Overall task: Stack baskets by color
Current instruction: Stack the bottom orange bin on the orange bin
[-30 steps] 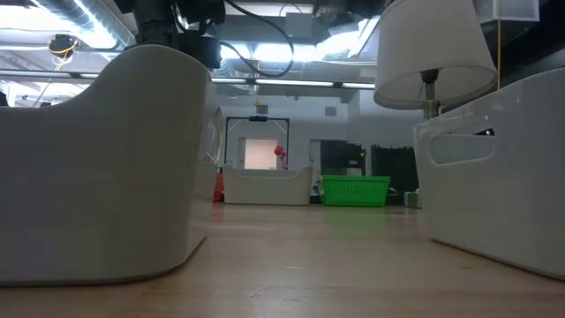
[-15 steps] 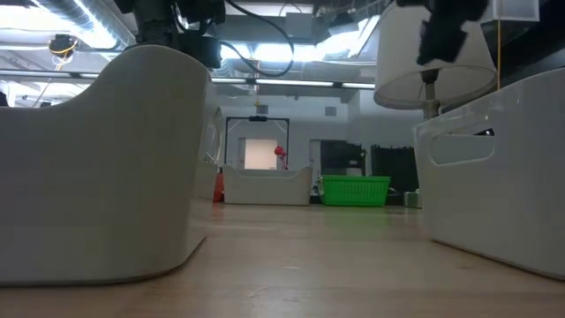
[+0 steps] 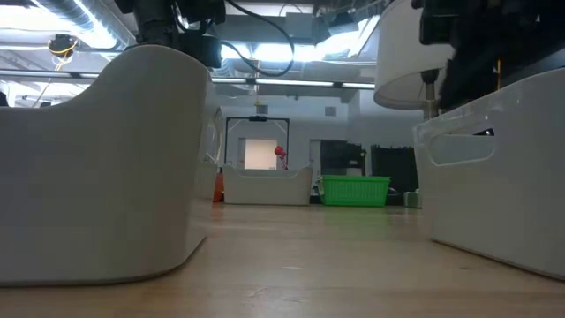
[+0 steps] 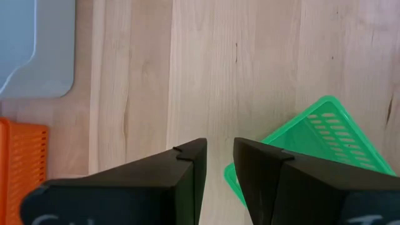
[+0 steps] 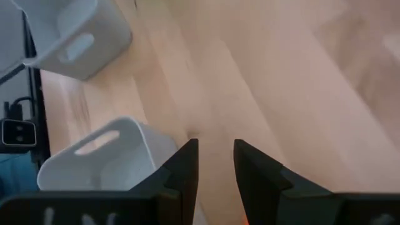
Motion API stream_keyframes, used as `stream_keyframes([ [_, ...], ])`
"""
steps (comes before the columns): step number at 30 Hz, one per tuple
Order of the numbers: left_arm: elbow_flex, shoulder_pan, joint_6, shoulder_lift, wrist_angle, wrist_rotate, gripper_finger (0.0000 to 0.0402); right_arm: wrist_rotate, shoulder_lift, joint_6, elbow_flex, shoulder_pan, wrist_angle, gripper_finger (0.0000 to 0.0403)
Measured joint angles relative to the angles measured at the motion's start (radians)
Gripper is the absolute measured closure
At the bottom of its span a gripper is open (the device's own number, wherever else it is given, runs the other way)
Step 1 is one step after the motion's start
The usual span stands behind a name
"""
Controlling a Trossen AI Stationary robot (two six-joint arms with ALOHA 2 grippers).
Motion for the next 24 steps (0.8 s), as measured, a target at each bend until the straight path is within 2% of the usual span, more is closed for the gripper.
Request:
stream_keyframes([
  [8, 0.0, 0.0, 0.0, 0.0, -0.001, 0.0, 0.033, 0.022, 0.0, 0.209, 0.0, 0.049, -0.101, 0.0302],
  [11, 0.0, 0.0, 0.0, 0.0, -0.001, 0.0, 0.0327, 0.058, 0.0, 0.291, 0.0, 0.049, -0.175, 0.0302],
  [15, 0.0, 0.0, 0.0, 0.0, -0.001, 0.0, 0.0326, 0.056, 0.0, 0.436, 0.0, 0.049, -0.272, 0.0303],
  [20, 0.0, 0.0, 0.0, 0.0, -0.001, 0.0, 0.0326, -0.009, 0.024, 0.549, 0.0, 0.049, -0.375, 0.0303],
  [24, 0.0, 0.0, 0.0, 0.0, -0.001, 0.0, 0.0326, -0.087, 0.094, 0.572, 0.0, 0.049, -0.394, 0.0303],
])
